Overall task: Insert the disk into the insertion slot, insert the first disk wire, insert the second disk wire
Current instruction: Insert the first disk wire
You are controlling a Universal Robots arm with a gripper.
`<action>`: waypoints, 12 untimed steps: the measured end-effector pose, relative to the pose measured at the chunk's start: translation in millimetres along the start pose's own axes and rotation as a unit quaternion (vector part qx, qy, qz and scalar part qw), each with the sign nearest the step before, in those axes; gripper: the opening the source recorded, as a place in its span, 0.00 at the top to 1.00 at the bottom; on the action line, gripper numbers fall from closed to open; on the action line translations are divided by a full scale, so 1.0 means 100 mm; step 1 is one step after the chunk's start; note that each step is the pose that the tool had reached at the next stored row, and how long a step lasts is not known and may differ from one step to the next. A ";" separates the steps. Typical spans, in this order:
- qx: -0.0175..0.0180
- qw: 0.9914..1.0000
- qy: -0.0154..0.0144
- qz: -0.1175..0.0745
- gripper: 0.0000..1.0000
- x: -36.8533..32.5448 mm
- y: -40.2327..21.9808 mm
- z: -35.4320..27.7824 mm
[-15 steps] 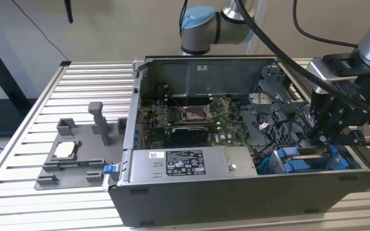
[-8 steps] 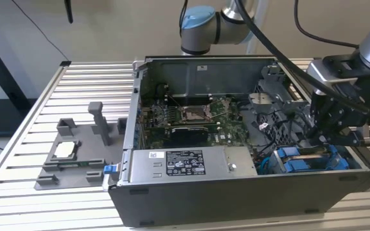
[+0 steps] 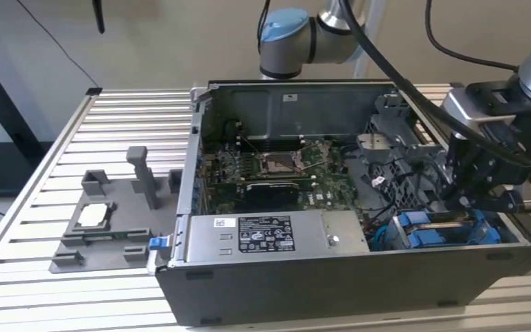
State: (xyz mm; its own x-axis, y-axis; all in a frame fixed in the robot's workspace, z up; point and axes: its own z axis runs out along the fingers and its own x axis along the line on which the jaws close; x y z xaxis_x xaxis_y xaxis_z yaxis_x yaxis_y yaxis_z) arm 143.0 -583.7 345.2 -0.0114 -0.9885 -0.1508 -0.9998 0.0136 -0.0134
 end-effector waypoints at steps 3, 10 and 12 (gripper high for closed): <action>0.000 1.000 0.000 0.002 0.81 0.006 -0.008 0.017; 0.000 1.000 0.000 0.009 0.81 0.014 -0.016 0.046; -0.001 1.000 0.000 0.009 0.81 0.015 -0.017 0.051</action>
State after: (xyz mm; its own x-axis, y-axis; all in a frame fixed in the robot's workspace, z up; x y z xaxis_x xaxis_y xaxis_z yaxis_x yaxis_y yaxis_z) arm 144.7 -584.4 339.9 -0.0304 -0.9881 -0.1506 -0.9994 0.0321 -0.0092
